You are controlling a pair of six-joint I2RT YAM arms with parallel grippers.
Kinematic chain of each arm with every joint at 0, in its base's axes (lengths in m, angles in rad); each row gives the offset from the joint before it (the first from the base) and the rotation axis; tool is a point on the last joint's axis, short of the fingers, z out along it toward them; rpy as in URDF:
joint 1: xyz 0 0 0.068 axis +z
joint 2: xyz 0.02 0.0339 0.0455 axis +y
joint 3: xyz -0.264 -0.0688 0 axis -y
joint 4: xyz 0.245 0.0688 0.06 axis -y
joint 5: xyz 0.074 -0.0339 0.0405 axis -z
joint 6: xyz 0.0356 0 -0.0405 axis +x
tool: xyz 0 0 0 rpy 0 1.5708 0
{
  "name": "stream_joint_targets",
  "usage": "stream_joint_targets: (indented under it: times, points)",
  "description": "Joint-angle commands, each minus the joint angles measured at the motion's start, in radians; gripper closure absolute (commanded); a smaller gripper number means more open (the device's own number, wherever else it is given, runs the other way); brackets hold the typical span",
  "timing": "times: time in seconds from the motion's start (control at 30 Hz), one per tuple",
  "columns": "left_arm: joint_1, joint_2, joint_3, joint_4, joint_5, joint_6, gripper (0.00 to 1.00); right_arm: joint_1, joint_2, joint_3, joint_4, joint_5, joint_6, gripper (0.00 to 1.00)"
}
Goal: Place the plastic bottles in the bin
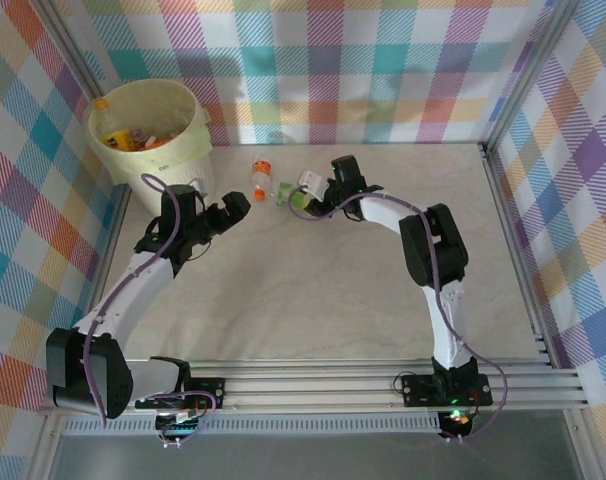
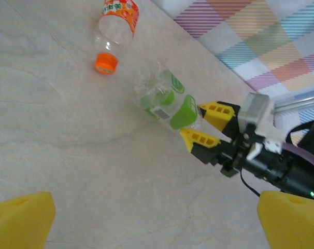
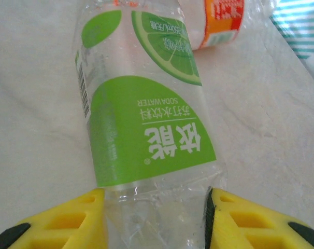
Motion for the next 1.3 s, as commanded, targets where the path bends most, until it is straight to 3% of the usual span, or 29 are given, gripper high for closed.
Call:
stream_joint_targets:
  times: [0.0,0.33,0.63,0.93,1.1,1.27]
  points:
    - [-0.020,0.007,-0.009,0.032,0.095,0.001,0.00,0.013,-0.170,-0.138,0.162,-0.042,0.063,0.61]
    - [-0.109,0.006,-0.024,0.130,0.052,-0.081,0.00,0.147,-0.445,-0.470,0.288,-0.026,0.263,0.60]
    - [-0.141,0.031,-0.038,0.079,-0.083,-0.185,0.00,0.250,-0.546,-0.592,0.412,-0.029,0.475,0.60]
    - [-0.150,0.052,-0.037,0.121,0.045,-0.184,0.05,0.289,-0.566,-0.617,0.459,0.073,0.560,0.60]
    - [-0.149,0.029,-0.046,0.159,0.101,-0.203,0.20,0.289,-0.560,-0.608,0.471,0.026,0.566,0.60]
    - [-0.149,-0.003,-0.030,0.151,0.085,-0.186,0.37,0.290,-0.568,-0.608,0.498,-0.051,0.579,0.58]
